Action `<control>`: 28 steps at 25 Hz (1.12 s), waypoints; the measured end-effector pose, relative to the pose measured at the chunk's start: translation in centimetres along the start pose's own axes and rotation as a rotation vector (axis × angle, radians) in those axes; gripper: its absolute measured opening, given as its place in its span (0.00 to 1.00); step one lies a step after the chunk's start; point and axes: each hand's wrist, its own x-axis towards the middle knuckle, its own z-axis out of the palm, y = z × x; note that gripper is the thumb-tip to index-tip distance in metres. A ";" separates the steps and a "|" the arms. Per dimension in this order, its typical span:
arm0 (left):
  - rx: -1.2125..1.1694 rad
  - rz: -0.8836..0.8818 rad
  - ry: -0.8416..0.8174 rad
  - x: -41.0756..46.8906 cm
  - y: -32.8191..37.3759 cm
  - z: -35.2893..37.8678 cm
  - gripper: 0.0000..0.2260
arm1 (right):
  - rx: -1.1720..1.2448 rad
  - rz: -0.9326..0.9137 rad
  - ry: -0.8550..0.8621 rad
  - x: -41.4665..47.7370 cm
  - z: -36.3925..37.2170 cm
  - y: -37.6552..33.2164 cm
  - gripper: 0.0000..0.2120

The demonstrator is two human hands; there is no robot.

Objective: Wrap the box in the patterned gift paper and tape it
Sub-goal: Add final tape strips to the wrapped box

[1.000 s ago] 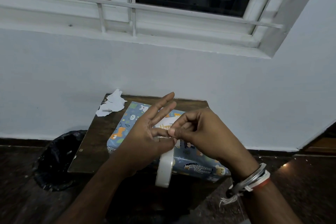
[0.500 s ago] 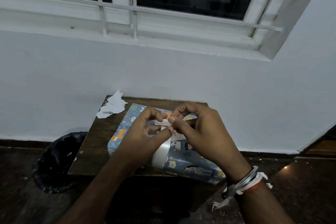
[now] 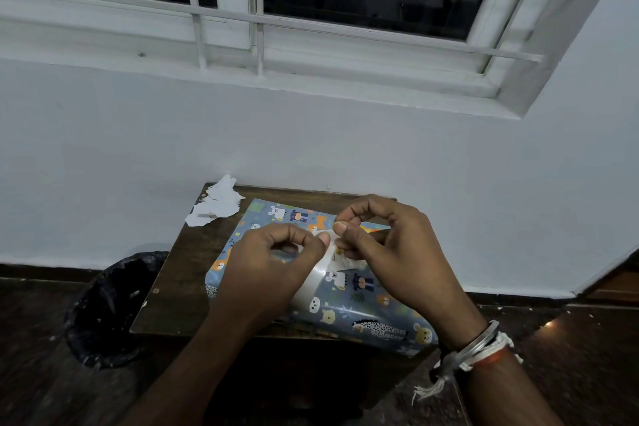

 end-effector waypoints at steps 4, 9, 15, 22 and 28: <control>-0.047 -0.009 -0.057 -0.5 0.5 0.3 0.11 | -0.022 -0.034 0.017 0.1 0.1 0.2 0.03; -0.060 0.035 -0.066 -0.4 -0.2 0.4 0.10 | -0.092 -0.119 0.061 0.2 0.3 0.7 0.04; -0.035 0.111 -0.043 -0.2 -0.7 0.7 0.08 | -0.012 -0.149 0.054 0.6 0.3 0.8 0.06; 0.040 0.184 -0.044 -0.3 -0.9 0.5 0.05 | -0.031 -0.142 0.020 0.9 0.4 1.4 0.02; 0.050 0.222 -0.025 -0.5 -0.8 0.7 0.04 | -0.035 -0.057 0.011 1.2 0.4 1.9 0.03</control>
